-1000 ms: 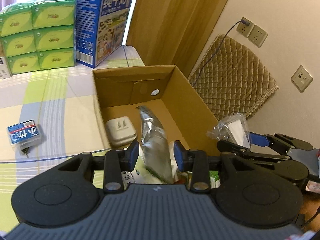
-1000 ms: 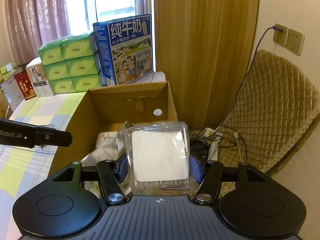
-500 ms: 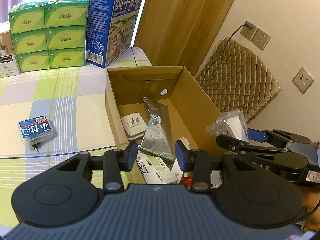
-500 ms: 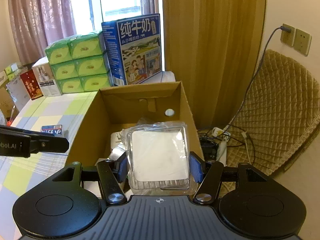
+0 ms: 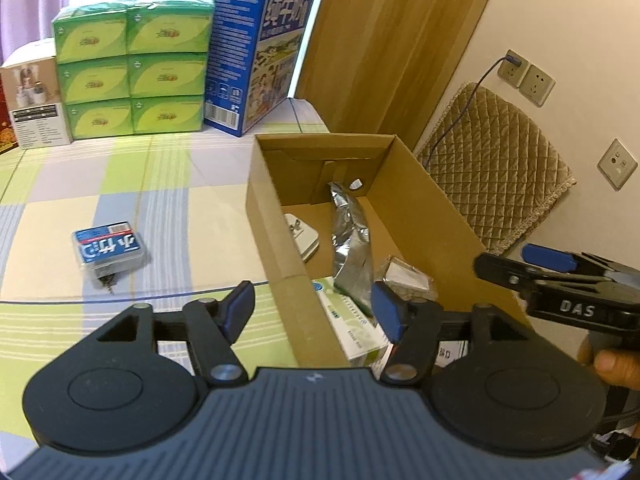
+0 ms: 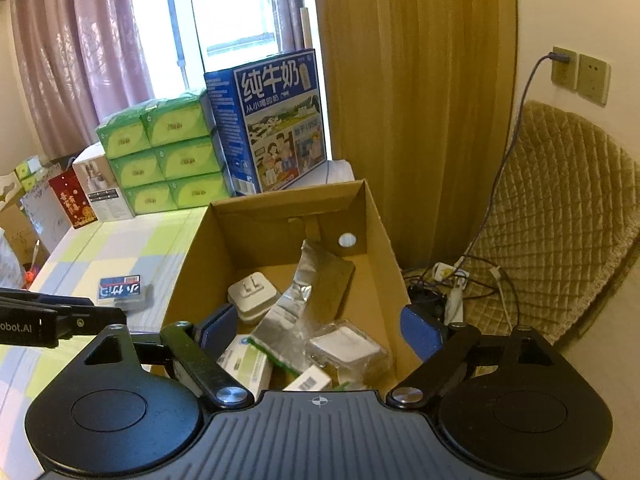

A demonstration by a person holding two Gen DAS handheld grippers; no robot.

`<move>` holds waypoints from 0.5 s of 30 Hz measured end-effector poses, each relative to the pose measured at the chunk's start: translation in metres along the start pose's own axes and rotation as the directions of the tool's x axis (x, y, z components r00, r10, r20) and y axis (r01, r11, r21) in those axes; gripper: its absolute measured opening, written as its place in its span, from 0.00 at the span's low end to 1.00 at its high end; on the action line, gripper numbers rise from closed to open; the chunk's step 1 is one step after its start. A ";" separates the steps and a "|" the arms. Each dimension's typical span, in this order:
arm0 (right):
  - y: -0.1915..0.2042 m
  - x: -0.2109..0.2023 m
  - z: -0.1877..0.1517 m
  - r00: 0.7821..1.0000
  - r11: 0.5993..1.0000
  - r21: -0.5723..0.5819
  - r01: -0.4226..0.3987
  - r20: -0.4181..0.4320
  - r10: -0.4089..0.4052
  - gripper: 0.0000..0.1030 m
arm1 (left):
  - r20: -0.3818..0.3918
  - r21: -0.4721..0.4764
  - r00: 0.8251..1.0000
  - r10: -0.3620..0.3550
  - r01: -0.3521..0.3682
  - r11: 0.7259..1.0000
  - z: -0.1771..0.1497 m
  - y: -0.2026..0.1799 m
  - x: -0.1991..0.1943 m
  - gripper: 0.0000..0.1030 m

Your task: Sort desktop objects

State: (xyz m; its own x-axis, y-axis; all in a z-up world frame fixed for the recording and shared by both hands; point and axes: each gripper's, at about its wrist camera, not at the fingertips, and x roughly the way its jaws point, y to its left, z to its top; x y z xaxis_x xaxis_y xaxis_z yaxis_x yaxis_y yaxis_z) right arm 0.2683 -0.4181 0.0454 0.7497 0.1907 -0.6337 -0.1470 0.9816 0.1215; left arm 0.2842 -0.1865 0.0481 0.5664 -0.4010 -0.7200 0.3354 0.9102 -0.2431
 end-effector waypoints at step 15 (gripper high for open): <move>0.056 -0.056 -0.033 0.998 0.997 -0.041 -0.058 0.005 0.058 0.92 | 0.053 -0.006 0.995 0.086 -0.085 0.996 -0.038 0.041 -0.073 0.86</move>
State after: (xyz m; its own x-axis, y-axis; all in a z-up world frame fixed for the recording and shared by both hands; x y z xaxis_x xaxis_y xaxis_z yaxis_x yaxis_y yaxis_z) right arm 0.1966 -0.3738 0.0630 0.7429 0.2473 -0.6220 -0.2166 0.9681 0.1262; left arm 0.2275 -0.1160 0.0660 0.6323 -0.3266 -0.7025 0.2810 0.9417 -0.1849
